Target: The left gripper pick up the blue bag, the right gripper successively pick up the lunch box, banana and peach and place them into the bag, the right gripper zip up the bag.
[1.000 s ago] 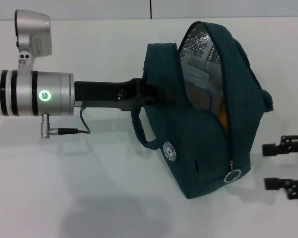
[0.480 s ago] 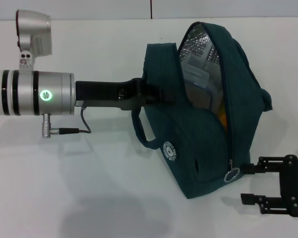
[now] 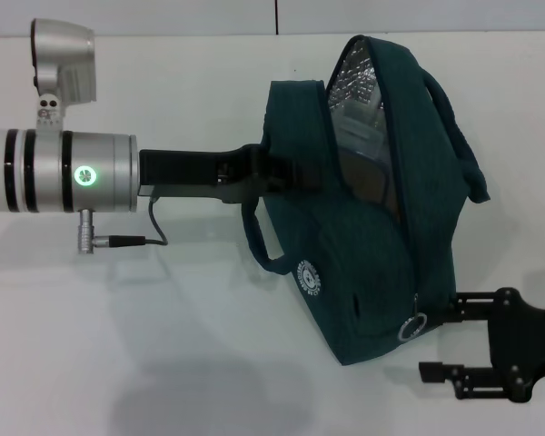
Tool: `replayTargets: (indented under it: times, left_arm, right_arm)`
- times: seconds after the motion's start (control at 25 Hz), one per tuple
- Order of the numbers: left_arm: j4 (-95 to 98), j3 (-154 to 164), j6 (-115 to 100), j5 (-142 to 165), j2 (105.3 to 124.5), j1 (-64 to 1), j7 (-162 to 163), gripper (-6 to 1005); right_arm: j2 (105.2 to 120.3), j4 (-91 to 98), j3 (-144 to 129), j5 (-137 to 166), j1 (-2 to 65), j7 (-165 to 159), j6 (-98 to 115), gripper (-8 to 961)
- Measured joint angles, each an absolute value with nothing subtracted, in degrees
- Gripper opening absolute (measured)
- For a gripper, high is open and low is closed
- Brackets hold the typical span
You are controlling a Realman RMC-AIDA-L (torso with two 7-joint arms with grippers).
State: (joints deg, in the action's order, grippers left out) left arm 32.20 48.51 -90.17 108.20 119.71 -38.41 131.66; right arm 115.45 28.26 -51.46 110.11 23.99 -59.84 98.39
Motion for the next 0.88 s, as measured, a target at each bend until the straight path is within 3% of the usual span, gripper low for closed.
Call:
replayTargets:
  times: [0.72,0.88]
  left_arm:
    - [31.70,48.61,-90.22,108.19,119.71,-37.88,131.66,35]
    - [31.72,48.60,-90.31,108.19,119.71,-37.61,131.66,35]
  right_arm:
    - [115.57,26.60,-53.35,108.14,24.22,-59.60,98.01,605]
    - [115.57,26.54,-53.39,107.18,24.01,-59.59,97.51,525]
